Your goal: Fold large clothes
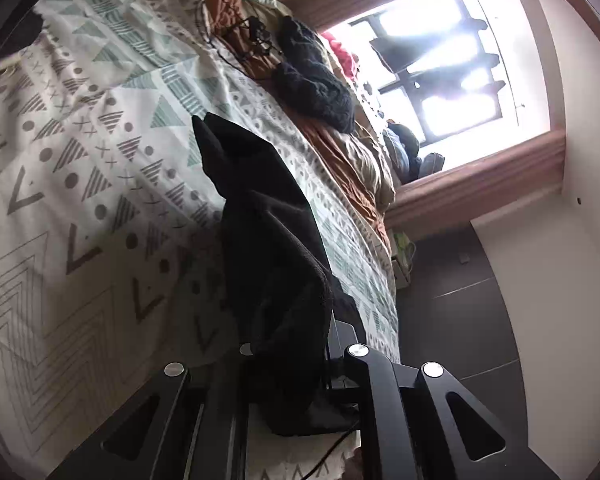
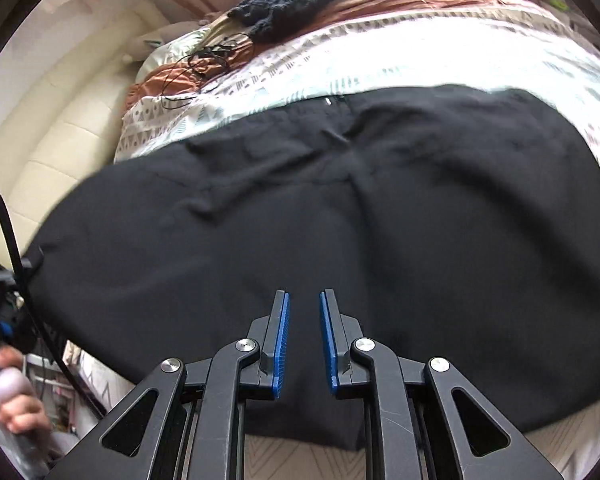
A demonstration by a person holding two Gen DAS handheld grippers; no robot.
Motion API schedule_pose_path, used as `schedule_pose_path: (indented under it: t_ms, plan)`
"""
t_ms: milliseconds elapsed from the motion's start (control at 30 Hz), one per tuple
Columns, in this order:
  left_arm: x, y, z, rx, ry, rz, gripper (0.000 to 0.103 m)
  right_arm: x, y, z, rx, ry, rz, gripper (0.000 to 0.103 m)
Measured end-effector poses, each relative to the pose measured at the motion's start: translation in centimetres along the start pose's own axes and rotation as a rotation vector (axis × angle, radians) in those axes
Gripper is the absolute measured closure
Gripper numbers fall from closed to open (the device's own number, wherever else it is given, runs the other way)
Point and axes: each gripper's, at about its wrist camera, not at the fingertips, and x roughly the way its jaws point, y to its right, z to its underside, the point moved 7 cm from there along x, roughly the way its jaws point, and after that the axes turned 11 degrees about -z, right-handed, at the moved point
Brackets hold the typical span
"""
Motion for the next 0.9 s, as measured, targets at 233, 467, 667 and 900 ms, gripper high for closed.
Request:
schedule_pose_path:
  t_ms: [233,467,667,900]
  plan:
    - [0.7,3.8,1.2,0.077,-0.014,0.002,0.091,3.0,2.4,4.4,0.054,-0.027,-0.003,0.086]
    - [1.8,8.6,2.8,0.174,-0.034,0.033,0.091,2.5,2.6,5.2,0.075,-0.004,-0.056,0.086]
    - [3.1,13.3,4.6,0.267,-0.066,0.06,0.091,1.3,3.2,5.8,0.092,0.002,-0.127,0.086]
    - [5.7,17.9,6.6,0.352,-0.119,0.087,0.091,-4.9,5.6,4.8,0.112,0.104,-0.148,0.086]
